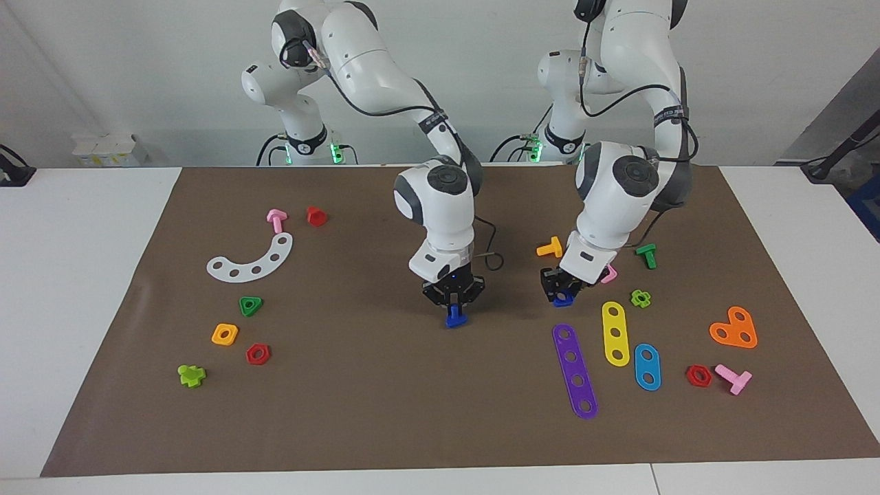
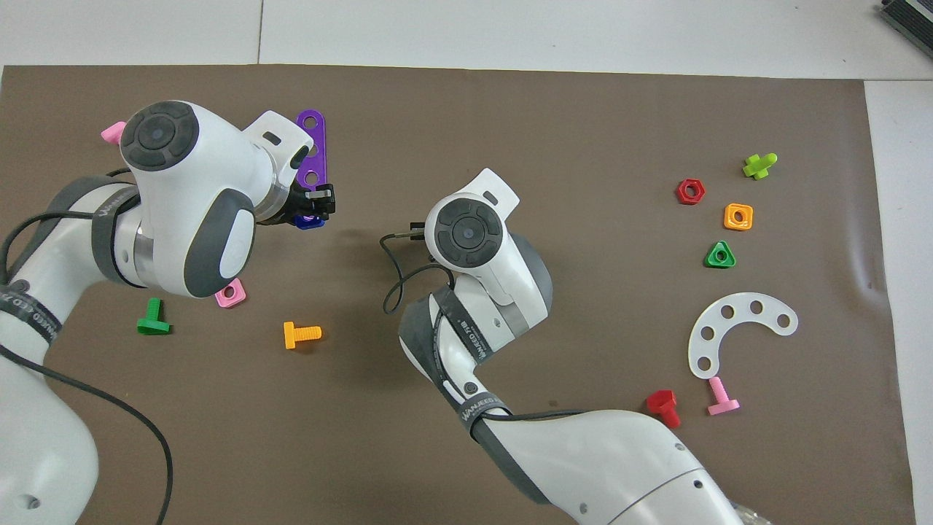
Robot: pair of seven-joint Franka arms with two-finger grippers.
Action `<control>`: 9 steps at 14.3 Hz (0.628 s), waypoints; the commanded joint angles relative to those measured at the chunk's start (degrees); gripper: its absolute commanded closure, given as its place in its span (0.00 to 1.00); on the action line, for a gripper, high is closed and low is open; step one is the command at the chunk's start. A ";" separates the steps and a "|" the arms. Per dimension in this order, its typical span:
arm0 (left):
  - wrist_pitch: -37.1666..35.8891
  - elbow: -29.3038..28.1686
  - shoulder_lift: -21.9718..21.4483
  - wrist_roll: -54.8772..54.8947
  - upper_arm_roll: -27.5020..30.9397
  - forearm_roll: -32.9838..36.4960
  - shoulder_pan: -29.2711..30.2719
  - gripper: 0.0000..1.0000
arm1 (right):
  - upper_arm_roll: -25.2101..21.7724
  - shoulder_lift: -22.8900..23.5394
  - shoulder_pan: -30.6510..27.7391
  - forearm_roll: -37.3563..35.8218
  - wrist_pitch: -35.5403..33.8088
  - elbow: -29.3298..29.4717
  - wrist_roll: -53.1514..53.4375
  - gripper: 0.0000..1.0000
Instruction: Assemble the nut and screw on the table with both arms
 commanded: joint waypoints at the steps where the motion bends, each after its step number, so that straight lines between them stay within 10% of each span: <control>1: -1.14 3.61 2.11 -3.37 0.93 -1.18 -2.47 1.00 | 0.43 0.15 -0.12 1.19 0.22 0.45 0.96 1.00; 2: -1.22 4.32 2.37 -3.73 0.93 -1.26 -2.65 1.00 | 0.34 0.24 -0.21 1.19 0.74 -0.51 0.96 0.65; 3: -1.14 4.76 2.55 -4.78 0.84 -1.26 -2.91 1.00 | 0.34 0.15 -0.13 1.11 1.01 -1.22 0.96 0.01; 9: -1.22 8.35 5.09 -9.17 1.01 -2.23 -6.25 1.00 | 0.17 -3.26 -1.17 1.11 -2.49 -1.31 0.26 0.00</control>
